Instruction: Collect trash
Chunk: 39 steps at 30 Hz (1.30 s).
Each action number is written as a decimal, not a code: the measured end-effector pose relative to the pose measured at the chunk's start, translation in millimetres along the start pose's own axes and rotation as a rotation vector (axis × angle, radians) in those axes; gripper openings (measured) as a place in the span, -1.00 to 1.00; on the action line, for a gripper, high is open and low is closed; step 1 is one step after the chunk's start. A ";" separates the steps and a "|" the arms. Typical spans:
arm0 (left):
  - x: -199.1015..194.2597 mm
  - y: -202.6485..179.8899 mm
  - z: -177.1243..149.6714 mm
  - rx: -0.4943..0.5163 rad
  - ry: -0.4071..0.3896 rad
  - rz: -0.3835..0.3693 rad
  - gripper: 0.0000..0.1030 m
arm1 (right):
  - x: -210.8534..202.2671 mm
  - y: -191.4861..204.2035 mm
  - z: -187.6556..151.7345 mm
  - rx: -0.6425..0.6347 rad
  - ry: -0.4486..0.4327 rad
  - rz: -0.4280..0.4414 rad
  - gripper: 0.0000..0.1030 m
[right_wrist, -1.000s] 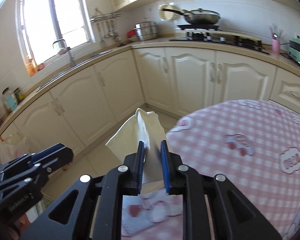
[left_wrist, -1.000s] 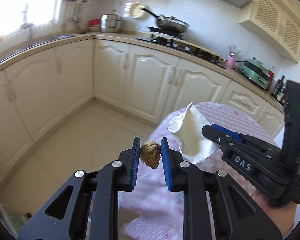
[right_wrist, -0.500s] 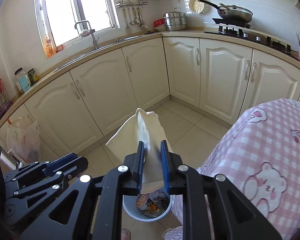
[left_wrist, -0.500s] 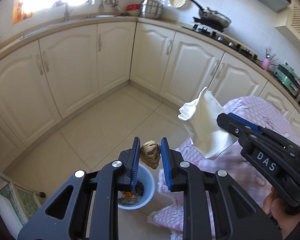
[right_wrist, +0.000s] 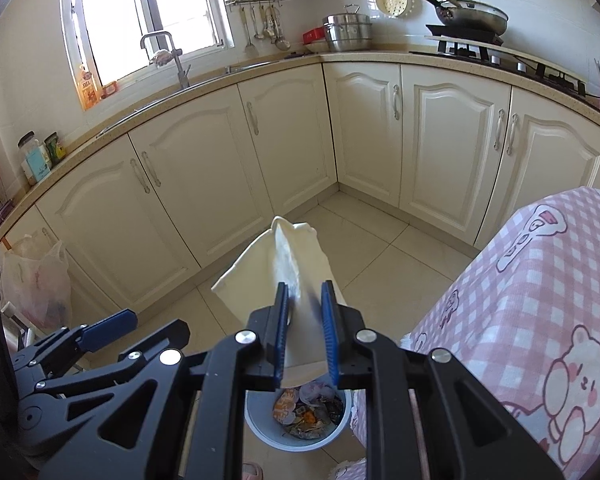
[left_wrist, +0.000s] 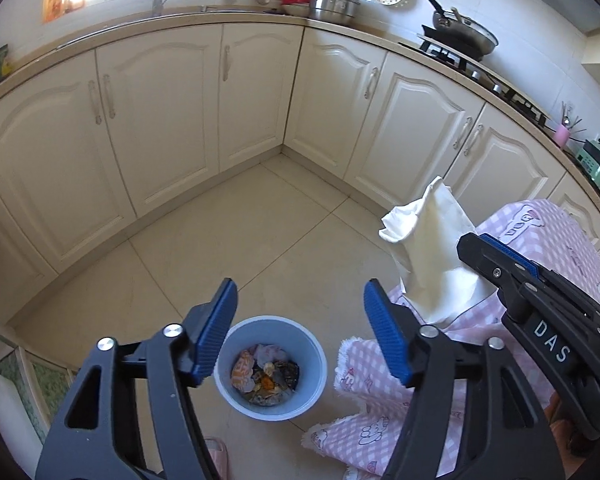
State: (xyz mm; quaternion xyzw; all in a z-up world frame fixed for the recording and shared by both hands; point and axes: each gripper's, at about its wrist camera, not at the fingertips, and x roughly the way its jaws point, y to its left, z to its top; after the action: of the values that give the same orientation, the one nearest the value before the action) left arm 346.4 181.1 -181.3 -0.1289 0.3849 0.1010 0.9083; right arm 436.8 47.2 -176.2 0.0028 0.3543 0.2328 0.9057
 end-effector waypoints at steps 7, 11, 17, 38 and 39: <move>-3.2 22.5 -3.9 -0.032 0.007 0.065 0.41 | 18.1 12.6 -9.0 -0.007 0.054 0.032 -0.68; -4.8 34.8 -4.1 -0.056 0.009 0.084 0.44 | 27.3 20.9 -12.8 -0.003 0.075 0.050 -0.66; -11.3 42.6 0.8 -0.068 -0.018 0.122 0.64 | 38.1 23.5 -8.5 0.024 0.072 0.070 -0.43; -113.2 -13.1 0.4 0.031 -0.195 0.010 0.84 | -109.3 3.7 -8.0 -0.011 -0.104 -0.095 0.14; -123.7 -20.0 -1.4 0.042 -0.211 -0.002 0.85 | -118.7 1.4 -10.0 -0.009 -0.114 -0.100 0.18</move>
State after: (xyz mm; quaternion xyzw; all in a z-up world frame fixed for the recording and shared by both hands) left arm 266.6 151.4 -89.4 -0.0987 0.2891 0.1052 0.9464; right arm 353.8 -3.5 -107.5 -0.0057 0.3008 0.1883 0.9349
